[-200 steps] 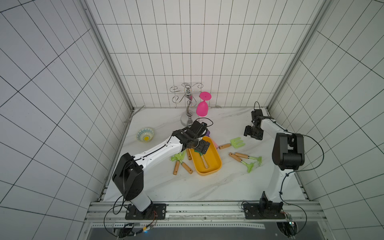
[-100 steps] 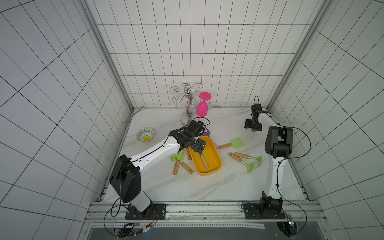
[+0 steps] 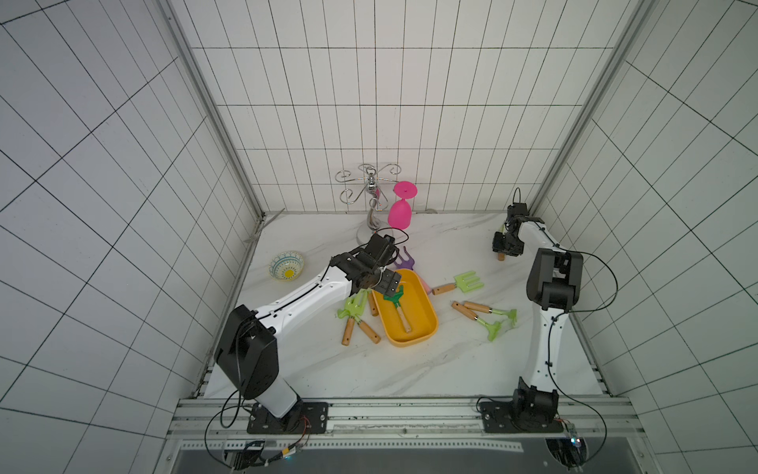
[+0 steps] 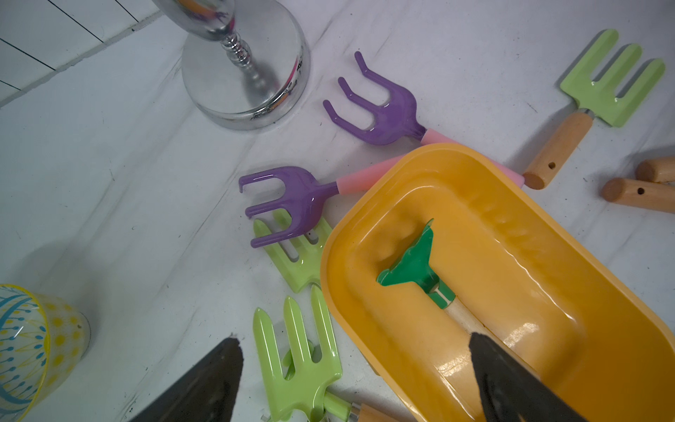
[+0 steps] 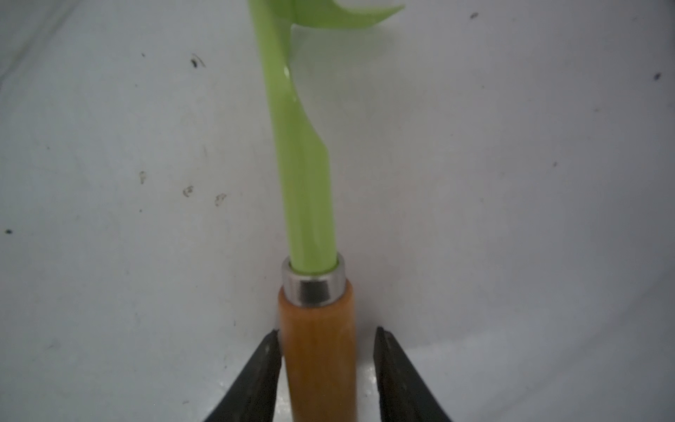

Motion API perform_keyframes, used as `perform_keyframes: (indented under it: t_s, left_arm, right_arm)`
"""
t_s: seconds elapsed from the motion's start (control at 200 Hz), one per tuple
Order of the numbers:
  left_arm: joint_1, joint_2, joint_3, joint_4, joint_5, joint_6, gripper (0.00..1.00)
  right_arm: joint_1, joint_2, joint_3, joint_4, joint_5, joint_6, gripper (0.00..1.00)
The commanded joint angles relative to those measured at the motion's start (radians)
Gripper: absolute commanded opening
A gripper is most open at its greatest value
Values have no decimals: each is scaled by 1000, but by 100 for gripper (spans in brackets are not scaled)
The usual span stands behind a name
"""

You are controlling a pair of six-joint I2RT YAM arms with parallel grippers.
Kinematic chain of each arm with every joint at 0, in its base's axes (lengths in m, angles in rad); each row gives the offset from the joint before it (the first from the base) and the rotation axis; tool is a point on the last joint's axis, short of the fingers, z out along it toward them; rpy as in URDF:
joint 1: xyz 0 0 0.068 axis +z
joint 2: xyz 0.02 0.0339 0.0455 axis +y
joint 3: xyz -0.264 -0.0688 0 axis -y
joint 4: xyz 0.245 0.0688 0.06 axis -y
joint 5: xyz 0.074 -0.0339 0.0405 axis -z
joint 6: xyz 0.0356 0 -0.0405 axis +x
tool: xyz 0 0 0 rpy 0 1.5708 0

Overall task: Put the rake into the storage box
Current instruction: Pick up the rake at the center of the board.

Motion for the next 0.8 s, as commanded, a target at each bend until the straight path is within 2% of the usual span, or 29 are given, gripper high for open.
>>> perform_keyframes:
  t_s: [0.0,0.12,0.205,0.255,0.36,0.57,0.685,0.794]
  left_arm:
    - [2,-17,5,2,-29,-14,98]
    - [4,-26,5,6,-31,-21,98]
    - [9,-33,0,23,-22,-25,98]
    - [16,-32,-2,37,-19,-30,98]
    - [37,-21,11,51,24,-44,98]
    - [84,-35,13,133,156,-94,98]
    - [103,-74,-19,250,319,-119,98]
    - [134,-126,-100,443,481,-160,98]
  right_arm:
    - [-3,41,7,-34,-59,-6,36]
    - [-3,3,-27,0,-62,-6,26]
    - [1,-47,-59,12,-3,-1,20]
    - [1,-81,-73,9,9,5,18]
    - [1,-180,-120,15,-45,17,16]
    - [5,-414,-307,65,-255,115,8]
    - [23,-573,-458,95,-450,165,9]
    - [67,-713,-593,123,-618,199,11]
